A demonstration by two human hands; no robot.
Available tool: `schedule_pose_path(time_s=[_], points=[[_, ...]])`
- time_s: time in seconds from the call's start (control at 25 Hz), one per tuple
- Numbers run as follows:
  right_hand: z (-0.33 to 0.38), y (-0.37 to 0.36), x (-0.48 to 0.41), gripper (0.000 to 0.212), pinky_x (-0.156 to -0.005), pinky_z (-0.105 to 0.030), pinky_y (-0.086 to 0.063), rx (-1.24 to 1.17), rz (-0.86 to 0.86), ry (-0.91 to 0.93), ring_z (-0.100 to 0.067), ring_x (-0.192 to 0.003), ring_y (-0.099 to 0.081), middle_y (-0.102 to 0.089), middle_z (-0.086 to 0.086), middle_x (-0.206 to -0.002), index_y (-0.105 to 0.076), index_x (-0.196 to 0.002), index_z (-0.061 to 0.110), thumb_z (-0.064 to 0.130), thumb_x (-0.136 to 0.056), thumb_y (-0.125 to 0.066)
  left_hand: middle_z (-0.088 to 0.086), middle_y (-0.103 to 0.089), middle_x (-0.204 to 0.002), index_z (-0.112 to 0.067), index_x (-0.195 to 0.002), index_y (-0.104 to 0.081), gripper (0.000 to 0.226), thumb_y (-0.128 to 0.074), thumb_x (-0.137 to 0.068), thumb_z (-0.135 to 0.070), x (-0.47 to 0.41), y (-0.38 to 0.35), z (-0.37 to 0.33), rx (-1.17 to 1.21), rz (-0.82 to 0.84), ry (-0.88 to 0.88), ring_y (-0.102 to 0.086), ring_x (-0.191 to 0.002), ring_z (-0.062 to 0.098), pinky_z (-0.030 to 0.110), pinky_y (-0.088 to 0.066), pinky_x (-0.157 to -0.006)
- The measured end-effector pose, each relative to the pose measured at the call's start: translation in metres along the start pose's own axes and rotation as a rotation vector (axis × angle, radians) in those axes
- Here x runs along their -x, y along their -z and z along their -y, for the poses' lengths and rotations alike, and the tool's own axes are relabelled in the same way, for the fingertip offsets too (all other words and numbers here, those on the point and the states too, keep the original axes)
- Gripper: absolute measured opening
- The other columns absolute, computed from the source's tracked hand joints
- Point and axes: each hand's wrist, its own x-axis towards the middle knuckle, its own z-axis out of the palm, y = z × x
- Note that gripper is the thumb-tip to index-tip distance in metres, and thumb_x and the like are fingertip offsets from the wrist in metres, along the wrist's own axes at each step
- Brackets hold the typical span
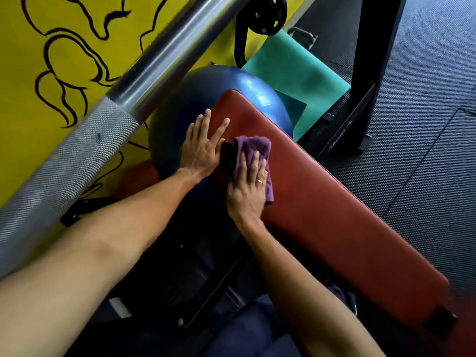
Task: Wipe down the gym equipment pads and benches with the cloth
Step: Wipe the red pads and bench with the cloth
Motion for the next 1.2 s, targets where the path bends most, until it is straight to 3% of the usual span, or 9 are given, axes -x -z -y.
schedule_pose_path(time_s=[0.08, 0.28, 0.44, 0.6, 0.8, 0.96, 1.04, 1.12, 1.2], points=[[-0.035, 0.009, 0.013, 0.075, -0.125, -0.055, -0.015, 0.061, 0.024, 0.015, -0.04, -0.156, -0.009, -0.011, -0.016, -0.17, -0.025, -0.162, 0.015, 0.025, -0.095, -0.057, 0.019, -0.022, -0.165, -0.029, -0.159, -0.032, 0.052, -0.035, -0.107, -0.035, 0.012, 0.003, 0.005, 0.013, 0.006, -0.022, -0.029, -0.149, 0.04, 0.054, -0.027, -0.118], [0.007, 0.018, -0.041, 0.075, -0.126, -0.046, 0.008, -0.18, -0.01, -0.575, -0.04, -0.155, 0.013, 0.014, -0.014, -0.169, -0.003, -0.164, 0.018, 0.036, -0.104, -0.043, 0.013, -0.02, -0.167, -0.027, -0.159, -0.03, 0.054, -0.036, -0.107, -0.036, 0.028, 0.002, 0.012, 0.049, -0.002, -0.026, -0.023, -0.153, 0.034, 0.052, -0.018, -0.122], [0.063, -0.013, -0.011, 0.074, -0.126, -0.052, 0.002, -0.137, 0.06, -0.155, -0.042, -0.155, 0.011, 0.008, -0.02, -0.169, -0.004, -0.163, 0.011, 0.022, -0.102, -0.044, 0.018, -0.031, -0.162, -0.023, -0.158, -0.033, 0.052, -0.037, -0.107, -0.032, 0.028, -0.006, 0.016, -0.028, -0.068, -0.068, -0.033, -0.148, 0.037, 0.053, -0.029, -0.118], [-0.007, -0.008, 0.033, 0.072, -0.126, -0.052, -0.014, 0.063, -0.016, 0.035, -0.038, -0.157, -0.006, -0.009, -0.018, -0.17, -0.02, -0.163, 0.011, 0.023, -0.099, -0.053, 0.016, -0.026, -0.165, -0.025, -0.158, -0.033, 0.053, -0.04, -0.106, -0.033, 0.029, -0.001, 0.011, 0.035, -0.062, -0.039, -0.027, -0.151, 0.036, 0.053, -0.025, -0.12], [0.004, 0.018, 0.008, 0.082, -0.127, -0.046, 0.003, -0.207, 0.067, -0.592, -0.036, -0.156, 0.015, 0.02, -0.014, -0.168, 0.002, -0.164, 0.016, 0.035, -0.1, -0.046, 0.012, -0.023, -0.166, -0.028, -0.159, -0.032, 0.053, -0.036, -0.107, -0.036, 0.03, -0.003, 0.005, 0.025, -0.066, 0.004, -0.026, -0.152, 0.032, 0.053, -0.027, -0.119], [0.07, 0.003, 0.011, 0.109, -0.124, -0.043, 0.016, -0.269, 0.208, -0.314, -0.035, -0.15, 0.033, 0.035, -0.014, -0.163, 0.014, -0.161, 0.014, 0.023, -0.083, -0.062, 0.014, -0.03, -0.163, -0.027, -0.157, -0.036, 0.051, -0.038, -0.106, -0.034, 0.03, -0.005, 0.006, 0.006, -0.112, -0.002, -0.032, -0.149, 0.034, 0.053, -0.034, -0.114], [0.07, -0.009, 0.021, 0.109, -0.127, -0.049, 0.004, -0.185, 0.228, -0.185, -0.039, -0.151, 0.027, 0.029, -0.018, -0.164, 0.012, -0.161, 0.011, 0.012, -0.081, -0.062, 0.015, -0.031, -0.163, -0.026, -0.156, -0.038, 0.051, -0.038, -0.105, -0.032, 0.031, -0.004, 0.008, 0.008, -0.107, -0.01, -0.033, -0.149, 0.035, 0.053, -0.034, -0.114], [0.044, -0.016, 0.026, 0.094, -0.124, -0.055, -0.02, -0.102, 0.064, -0.091, -0.041, -0.156, 0.007, 0.008, -0.021, -0.169, -0.004, -0.163, 0.009, 0.002, -0.083, -0.053, 0.016, -0.029, -0.164, -0.025, -0.157, -0.037, 0.052, -0.037, -0.105, -0.032, 0.031, -0.004, 0.008, 0.017, -0.093, -0.011, -0.031, -0.15, 0.035, 0.053, -0.032, -0.115], [0.008, -0.016, 0.045, 0.083, -0.123, -0.054, -0.024, -0.015, -0.055, -0.02, -0.04, -0.156, -0.007, -0.008, -0.021, -0.169, -0.019, -0.162, 0.008, -0.005, -0.085, -0.046, 0.014, -0.026, -0.165, -0.027, -0.158, -0.034, 0.052, -0.036, -0.106, -0.034, 0.03, -0.002, 0.007, 0.042, -0.08, -0.003, -0.028, -0.151, 0.034, 0.054, -0.029, -0.116]])
